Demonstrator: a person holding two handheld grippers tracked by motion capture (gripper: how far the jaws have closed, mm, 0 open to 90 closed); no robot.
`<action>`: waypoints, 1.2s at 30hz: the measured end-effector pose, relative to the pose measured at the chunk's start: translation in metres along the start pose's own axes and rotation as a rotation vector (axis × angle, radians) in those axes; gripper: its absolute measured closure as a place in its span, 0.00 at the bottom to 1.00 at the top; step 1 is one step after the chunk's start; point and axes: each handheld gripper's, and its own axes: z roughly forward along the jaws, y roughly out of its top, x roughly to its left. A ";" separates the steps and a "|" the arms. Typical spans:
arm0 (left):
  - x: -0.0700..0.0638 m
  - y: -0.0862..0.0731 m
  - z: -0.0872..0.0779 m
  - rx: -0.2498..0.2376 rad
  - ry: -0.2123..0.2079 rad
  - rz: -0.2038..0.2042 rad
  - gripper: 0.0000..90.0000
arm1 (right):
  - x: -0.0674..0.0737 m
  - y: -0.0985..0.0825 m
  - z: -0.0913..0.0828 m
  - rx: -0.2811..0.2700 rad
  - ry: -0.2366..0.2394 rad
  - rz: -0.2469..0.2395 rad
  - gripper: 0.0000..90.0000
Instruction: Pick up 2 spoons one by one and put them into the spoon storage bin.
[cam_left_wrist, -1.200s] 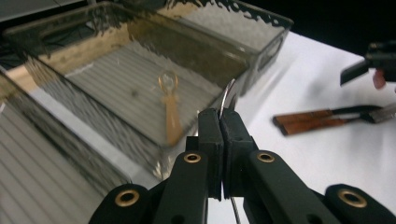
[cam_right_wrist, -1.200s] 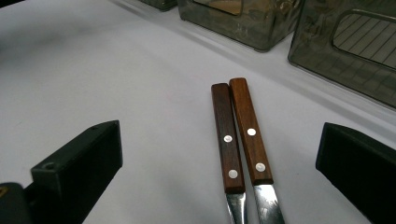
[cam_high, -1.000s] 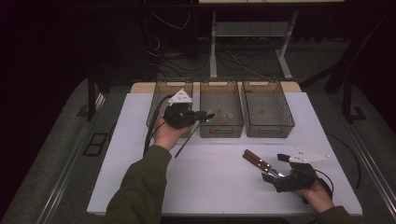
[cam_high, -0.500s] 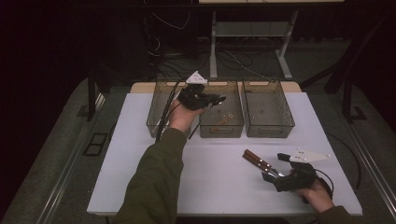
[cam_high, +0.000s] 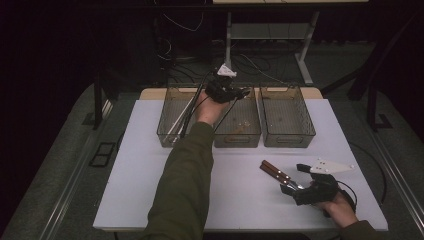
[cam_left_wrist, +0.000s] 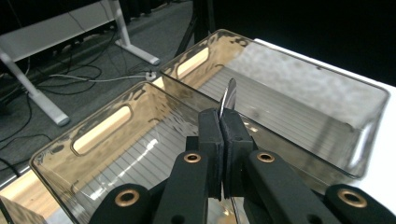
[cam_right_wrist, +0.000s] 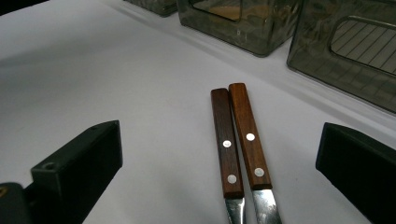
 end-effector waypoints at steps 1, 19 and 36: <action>0.001 0.000 0.003 0.006 0.011 0.001 0.98 | 0.000 0.000 0.000 0.000 0.001 -0.001 0.01; -0.001 -0.027 0.043 0.107 0.027 0.001 0.98 | 0.001 0.001 0.000 0.000 0.008 -0.008 0.01; -0.001 -0.036 0.021 0.080 -0.014 -0.067 0.68 | 0.001 0.001 -0.001 -0.004 0.010 -0.010 0.01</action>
